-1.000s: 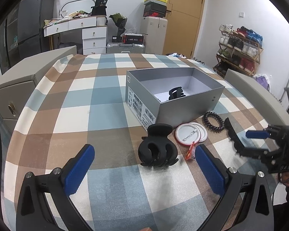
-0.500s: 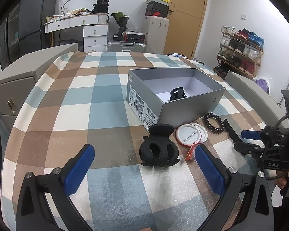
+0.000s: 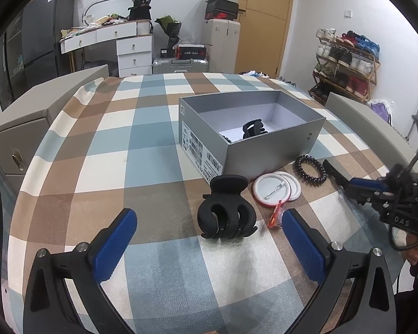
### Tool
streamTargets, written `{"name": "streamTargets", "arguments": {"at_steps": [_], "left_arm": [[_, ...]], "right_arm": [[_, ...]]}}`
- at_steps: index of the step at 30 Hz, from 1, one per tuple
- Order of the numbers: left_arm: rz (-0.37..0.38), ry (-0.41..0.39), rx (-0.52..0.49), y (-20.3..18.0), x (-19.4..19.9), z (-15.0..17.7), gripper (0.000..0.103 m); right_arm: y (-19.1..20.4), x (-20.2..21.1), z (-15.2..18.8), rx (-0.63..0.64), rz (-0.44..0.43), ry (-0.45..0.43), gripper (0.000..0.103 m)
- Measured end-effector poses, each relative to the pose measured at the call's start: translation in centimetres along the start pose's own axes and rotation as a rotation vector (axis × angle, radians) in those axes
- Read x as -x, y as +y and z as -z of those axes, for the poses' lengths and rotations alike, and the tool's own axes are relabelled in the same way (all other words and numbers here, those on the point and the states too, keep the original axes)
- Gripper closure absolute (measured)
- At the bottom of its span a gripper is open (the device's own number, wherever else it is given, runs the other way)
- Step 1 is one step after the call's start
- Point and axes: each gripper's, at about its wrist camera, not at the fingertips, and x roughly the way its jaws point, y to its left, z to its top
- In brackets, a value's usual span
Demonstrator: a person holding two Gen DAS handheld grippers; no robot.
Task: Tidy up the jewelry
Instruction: 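Grasp the large black claw clip with the left gripper while the right lifts the curved clip, then carry the claw clip and the curved clip over the grey box with both grippers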
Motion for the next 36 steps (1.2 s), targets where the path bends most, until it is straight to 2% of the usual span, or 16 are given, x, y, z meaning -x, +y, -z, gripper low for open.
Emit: {"name": "streamTargets", "arguments": {"at_steps": [1,3,5,7,8,10,22,30,36], "left_arm": [[0.006,0.009,-0.005,-0.1,-0.2,-0.1,0.002],[0.014,0.031,-0.014,-0.2,-0.5,-0.1,0.009],[0.015,0.071,-0.023,-0.3,-1.2,-0.1,0.031],[0.018,0.094,-0.028,-0.3,-1.5,0.0,0.047],[0.032,0.100,-0.034,-0.4,-1.5,0.1,0.054],[0.044,0.092,-0.045,-0.7,-1.3,0.2,0.061],[0.041,0.006,-0.057,-0.8,0.1,0.3,0.061],[0.038,-0.058,-0.084,-1.4,1.0,0.1,0.061],[0.031,-0.111,-0.058,-0.9,2.0,-1.0,0.061]], "right_arm": [[0.0,0.1,-0.1,-0.005,-0.003,-0.005,0.087],[-0.1,0.2,-0.2,-0.010,-0.005,-0.014,0.087],[-0.2,0.2,-0.2,-0.012,-0.009,-0.014,0.087],[-0.2,0.2,-0.2,-0.013,-0.010,-0.015,0.086],[-0.2,0.2,-0.2,-0.015,-0.012,-0.015,0.087],[-0.2,0.3,-0.2,-0.016,-0.016,-0.017,0.087],[-0.4,1.2,-0.3,-0.029,-0.045,-0.060,0.087],[-0.6,3.0,-0.9,-0.062,-0.095,-0.147,0.086],[-0.9,4.0,-1.9,-0.100,-0.148,-0.200,0.086]]}}
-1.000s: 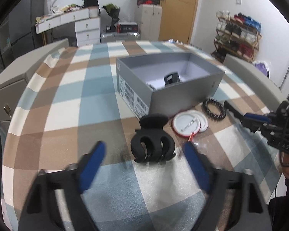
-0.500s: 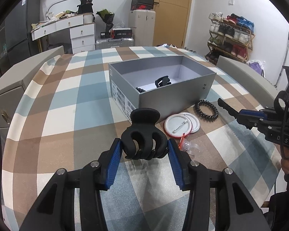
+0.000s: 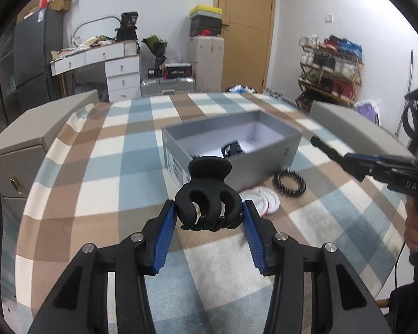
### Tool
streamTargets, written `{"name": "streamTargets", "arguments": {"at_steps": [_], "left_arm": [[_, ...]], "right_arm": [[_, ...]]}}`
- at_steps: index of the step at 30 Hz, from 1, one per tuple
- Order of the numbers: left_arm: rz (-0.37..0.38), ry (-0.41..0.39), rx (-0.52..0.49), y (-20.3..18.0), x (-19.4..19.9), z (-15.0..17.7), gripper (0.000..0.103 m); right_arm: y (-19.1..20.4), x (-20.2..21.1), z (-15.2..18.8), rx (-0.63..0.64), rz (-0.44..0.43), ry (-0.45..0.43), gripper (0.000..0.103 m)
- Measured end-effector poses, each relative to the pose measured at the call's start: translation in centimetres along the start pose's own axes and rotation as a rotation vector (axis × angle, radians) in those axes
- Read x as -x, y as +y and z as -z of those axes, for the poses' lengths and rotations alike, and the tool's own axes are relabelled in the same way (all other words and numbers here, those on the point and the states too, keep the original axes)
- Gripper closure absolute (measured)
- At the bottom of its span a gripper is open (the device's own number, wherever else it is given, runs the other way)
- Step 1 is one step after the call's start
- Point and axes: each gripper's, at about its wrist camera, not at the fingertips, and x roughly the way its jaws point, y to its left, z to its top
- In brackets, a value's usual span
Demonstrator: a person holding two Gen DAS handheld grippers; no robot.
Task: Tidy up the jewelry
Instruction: 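Carry the claw clip and the curved clip over the grey box with both grippers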
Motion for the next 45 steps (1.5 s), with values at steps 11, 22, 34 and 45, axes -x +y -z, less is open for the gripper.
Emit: {"name": "streamTargets", "arguments": {"at_steps": [11,22,34,45], "left_arm": [[-0.001,-0.053,0.014,-0.2,-1.4,-2.8,0.061],[-0.002,-0.079,0.027,-0.1,-1.5,-3.5,0.061],[-0.006,-0.060,0.028,-0.7,-4.4,-5.2,0.061],[-0.073,-0.021,-0.009,-0.6,-5.5,-4.6,0.061]], "right_arm": [[-0.7,-2.4,-3.1,-0.115,-0.111,0.002,0.086],[-0.3,-3.7,-4.9,-0.140,-0.139,0.009,0.086],[-1.0,-8.2,-7.4,-0.167,-0.119,0.090,0.087],[-1.0,-11.1,-7.1,-0.158,-0.088,0.218,0.100]]}}
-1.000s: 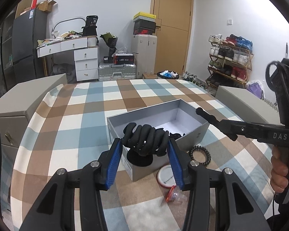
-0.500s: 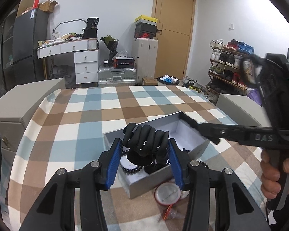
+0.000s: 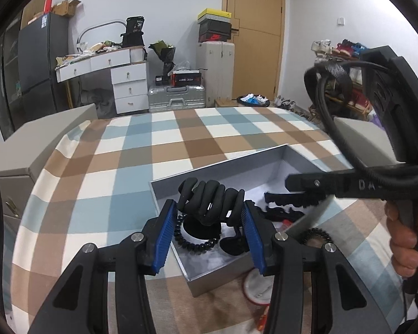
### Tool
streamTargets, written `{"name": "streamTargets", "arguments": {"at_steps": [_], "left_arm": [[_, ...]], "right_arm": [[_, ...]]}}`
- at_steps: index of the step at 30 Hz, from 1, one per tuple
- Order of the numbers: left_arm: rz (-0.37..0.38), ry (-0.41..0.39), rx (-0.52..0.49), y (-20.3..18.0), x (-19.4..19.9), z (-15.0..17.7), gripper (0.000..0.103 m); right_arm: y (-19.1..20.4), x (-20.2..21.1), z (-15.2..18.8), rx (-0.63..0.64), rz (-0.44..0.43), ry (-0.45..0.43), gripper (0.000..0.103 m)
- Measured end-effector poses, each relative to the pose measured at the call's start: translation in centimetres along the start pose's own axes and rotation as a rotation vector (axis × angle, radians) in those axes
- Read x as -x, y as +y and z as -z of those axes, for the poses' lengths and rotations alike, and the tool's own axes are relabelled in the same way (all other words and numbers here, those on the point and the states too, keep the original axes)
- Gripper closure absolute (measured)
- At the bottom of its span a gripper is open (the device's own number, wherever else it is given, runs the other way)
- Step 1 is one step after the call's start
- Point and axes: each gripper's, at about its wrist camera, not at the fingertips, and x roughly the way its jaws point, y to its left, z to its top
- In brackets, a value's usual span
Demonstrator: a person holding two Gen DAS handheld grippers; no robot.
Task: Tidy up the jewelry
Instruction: 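Carry the claw clip and the curved clip over the grey box with both grippers, then open the left gripper to drop the claw clip while the right releases the curved clip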
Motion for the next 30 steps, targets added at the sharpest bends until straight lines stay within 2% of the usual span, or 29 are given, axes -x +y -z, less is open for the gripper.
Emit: {"name": "streamTargets", "arguments": {"at_steps": [1,12,15,30], "left_arm": [[-0.009,-0.001,-0.008,0.0,0.0,0.0,0.061],[-0.025,0.025,-0.035,-0.2,-0.5,0.2,0.061],[-0.041,0.023,-0.060,-0.6,-0.5,0.3,0.061],[-0.013,0.034,-0.042,-0.2,-0.4,0.2,0.061]], "right_arm": [[0.1,-0.1,0.1,0.008,0.007,0.006,0.102],[2.6,0.1,1.7,0.052,0.048,0.099,0.100],[2.6,0.0,1.6,0.043,0.059,0.111,0.099],[2.8,-0.5,1.3,0.045,0.101,0.118,0.099]]}}
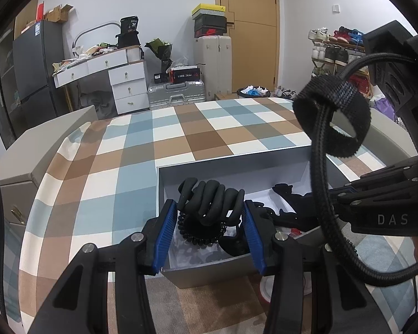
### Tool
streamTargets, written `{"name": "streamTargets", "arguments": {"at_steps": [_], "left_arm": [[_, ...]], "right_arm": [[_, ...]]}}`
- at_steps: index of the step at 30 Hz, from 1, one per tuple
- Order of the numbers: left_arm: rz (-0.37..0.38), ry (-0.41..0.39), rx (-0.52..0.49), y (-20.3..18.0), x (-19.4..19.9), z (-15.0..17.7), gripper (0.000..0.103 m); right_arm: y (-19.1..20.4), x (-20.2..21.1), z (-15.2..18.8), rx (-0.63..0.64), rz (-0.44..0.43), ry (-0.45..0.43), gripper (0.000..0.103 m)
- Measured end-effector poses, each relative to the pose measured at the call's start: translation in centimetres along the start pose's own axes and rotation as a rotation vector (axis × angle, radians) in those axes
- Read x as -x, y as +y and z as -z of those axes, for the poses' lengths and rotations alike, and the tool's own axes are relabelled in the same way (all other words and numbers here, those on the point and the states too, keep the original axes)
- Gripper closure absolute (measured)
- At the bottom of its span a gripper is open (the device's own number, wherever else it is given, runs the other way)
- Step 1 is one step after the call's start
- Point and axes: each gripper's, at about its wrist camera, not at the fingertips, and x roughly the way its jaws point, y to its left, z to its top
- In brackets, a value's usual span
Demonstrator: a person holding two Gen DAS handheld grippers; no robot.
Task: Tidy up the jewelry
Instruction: 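Open the left gripper to drop the claw clip while the right releases the curved clip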
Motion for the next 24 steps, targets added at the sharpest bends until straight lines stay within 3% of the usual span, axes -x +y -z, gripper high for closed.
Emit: {"name": "streamTargets", "arguments": {"at_steps": [12,18,20,24], "left_arm": [[0.046,0.021,0.027,0.0,0.4,-0.4,0.061],[0.071,0.016,0.014,-0.5,1.1,-0.8,0.060],[0.074,0.002,0.011,-0.6,1.6,-0.9,0.049],[0.113,-0.012,0.027,-0.5,2.3,-1.3,0.033]], "right_arm": [[-0.5,1.2,-0.1,-0.043,-0.044,-0.043,0.095],[-0.2,3.0,-0.2,-0.035,-0.050,-0.092,0.078],[-0.3,3.5,-0.1,-0.033,-0.052,-0.115,0.063],[-1.1,4.7,0.3,-0.051,-0.077,-0.148,0.046]]}}
